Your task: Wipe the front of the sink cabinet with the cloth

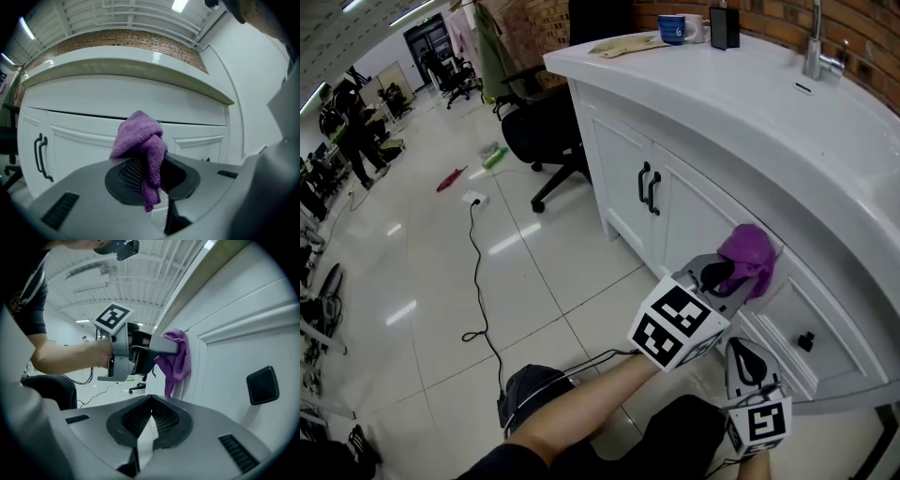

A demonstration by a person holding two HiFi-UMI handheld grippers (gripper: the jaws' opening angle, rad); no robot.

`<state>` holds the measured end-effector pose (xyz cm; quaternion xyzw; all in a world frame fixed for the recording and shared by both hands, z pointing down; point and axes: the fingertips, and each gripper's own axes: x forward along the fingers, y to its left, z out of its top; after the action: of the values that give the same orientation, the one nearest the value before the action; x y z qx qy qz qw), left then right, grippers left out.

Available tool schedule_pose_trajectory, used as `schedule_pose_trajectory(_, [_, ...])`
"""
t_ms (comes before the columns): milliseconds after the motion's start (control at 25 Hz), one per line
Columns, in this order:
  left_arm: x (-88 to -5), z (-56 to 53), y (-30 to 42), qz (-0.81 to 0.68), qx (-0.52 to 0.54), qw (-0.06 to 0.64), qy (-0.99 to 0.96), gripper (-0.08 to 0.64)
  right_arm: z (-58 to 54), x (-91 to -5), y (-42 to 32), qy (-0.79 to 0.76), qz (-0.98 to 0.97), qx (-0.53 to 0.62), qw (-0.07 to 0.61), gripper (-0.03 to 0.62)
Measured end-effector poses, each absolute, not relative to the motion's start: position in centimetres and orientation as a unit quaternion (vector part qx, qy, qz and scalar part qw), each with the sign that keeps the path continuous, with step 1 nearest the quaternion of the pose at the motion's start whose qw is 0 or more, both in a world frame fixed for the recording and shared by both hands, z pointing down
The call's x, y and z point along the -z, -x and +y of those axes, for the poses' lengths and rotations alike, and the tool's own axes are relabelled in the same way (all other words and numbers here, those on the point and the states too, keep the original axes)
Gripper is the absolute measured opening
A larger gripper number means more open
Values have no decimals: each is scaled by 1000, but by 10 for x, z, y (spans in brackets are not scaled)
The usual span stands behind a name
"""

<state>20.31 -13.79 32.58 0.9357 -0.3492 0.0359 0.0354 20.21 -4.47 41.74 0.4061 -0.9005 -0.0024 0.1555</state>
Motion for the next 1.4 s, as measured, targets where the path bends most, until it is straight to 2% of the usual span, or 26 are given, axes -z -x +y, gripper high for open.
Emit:
schedule_pose_trajectory(160, [-332,-132,-216,-337,-39,21,-940,71,-45,-421,-207,-414,-896,1,160,0])
schedule_pose_trajectory(360, [-352,-154,-194,-365,-49,33,-929,71,-50,-424,-206,-418,-894,1,158,0])
schedule_pose_trajectory(560, [-370,-199,-150,-417,-63,50,-906,70,-56,-423,-202,-425,-887,0,180,0])
schedule_pose_trajectory(720, [-377,-228,-112,-466,-61,55,-881,70,-63,-429,-200,-429,-892,19,142,0])
schedule_pose_trajectory(960, [-380,-273,-46,-553,-66,54,-829,71,-77,-421,-173,-428,-887,-5,171,0])
schedule_pose_trajectory(1120, [-382,-279,-36,-560,-84,37,-823,71,-86,-423,-160,-413,-895,-6,171,0])
schedule_pose_trajectory(1240, [-386,-282,-23,-571,-81,52,-815,71,-81,-420,-154,-401,-899,-9,177,0])
schedule_pose_trajectory(1400, [-389,-275,-35,-559,-85,63,-822,71,-70,-431,-160,-397,-905,-19,151,0])
